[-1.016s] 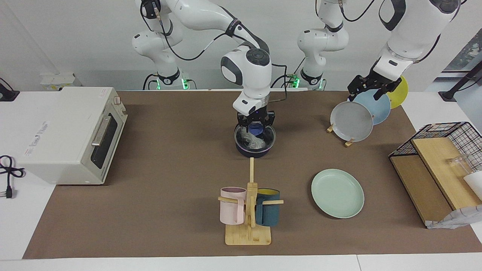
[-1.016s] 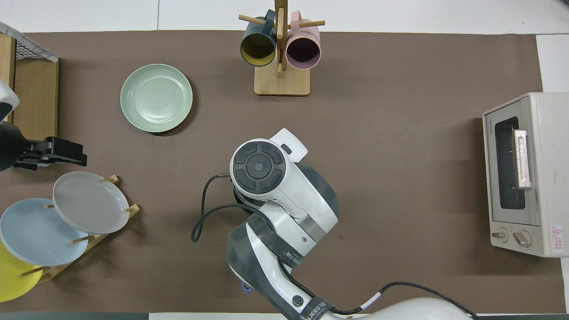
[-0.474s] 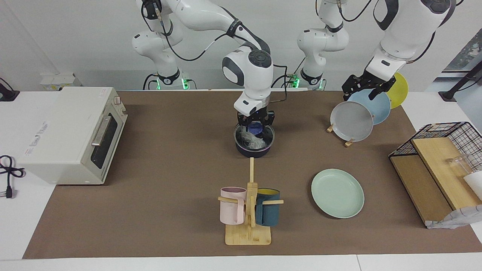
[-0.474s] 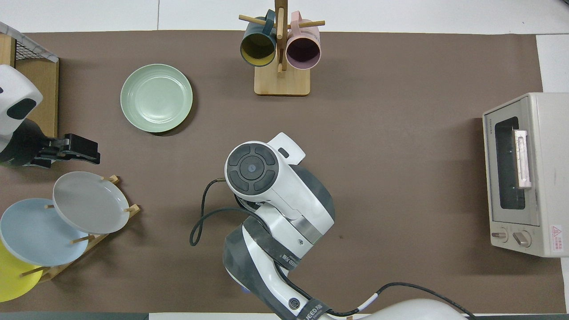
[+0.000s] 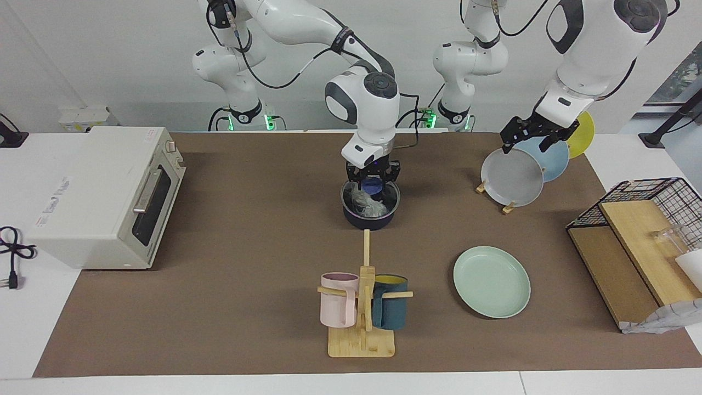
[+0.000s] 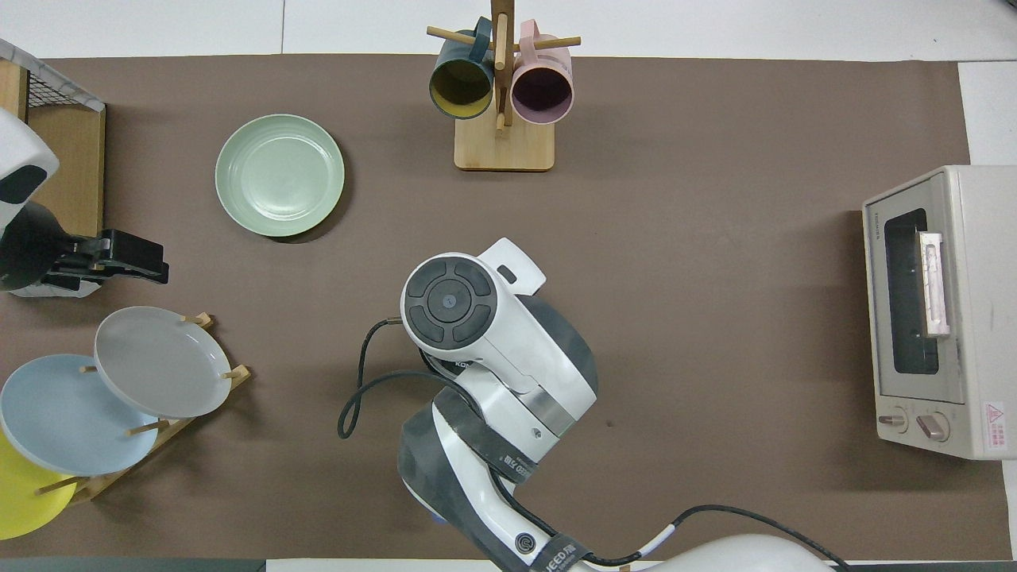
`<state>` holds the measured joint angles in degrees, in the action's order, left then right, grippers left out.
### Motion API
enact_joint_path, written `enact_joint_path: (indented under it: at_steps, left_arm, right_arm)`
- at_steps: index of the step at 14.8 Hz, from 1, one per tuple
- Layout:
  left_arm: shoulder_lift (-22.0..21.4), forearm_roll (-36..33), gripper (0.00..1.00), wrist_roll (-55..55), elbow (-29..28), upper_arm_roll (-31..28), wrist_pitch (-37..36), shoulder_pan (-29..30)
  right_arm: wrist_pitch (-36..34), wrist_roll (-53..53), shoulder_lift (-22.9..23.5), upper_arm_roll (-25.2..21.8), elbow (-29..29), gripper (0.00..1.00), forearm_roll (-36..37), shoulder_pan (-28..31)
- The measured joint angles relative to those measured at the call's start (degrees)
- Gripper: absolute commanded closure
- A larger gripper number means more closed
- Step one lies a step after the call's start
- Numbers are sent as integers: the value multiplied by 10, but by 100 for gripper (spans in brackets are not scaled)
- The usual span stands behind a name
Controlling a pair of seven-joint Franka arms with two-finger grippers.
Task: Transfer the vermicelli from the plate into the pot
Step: 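Lower the glass lid onto the black pot with the right gripper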
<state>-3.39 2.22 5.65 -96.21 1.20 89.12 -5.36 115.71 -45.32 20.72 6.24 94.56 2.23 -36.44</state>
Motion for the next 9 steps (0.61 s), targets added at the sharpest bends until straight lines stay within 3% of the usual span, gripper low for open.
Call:
enact_joint_path:
  at_steps: [9]
  left_arm:
    - [-2, 0, 0, -1, 1, 0, 0, 4]
  right_arm:
    - [1, -26, 0, 0, 0, 84, 0, -10]
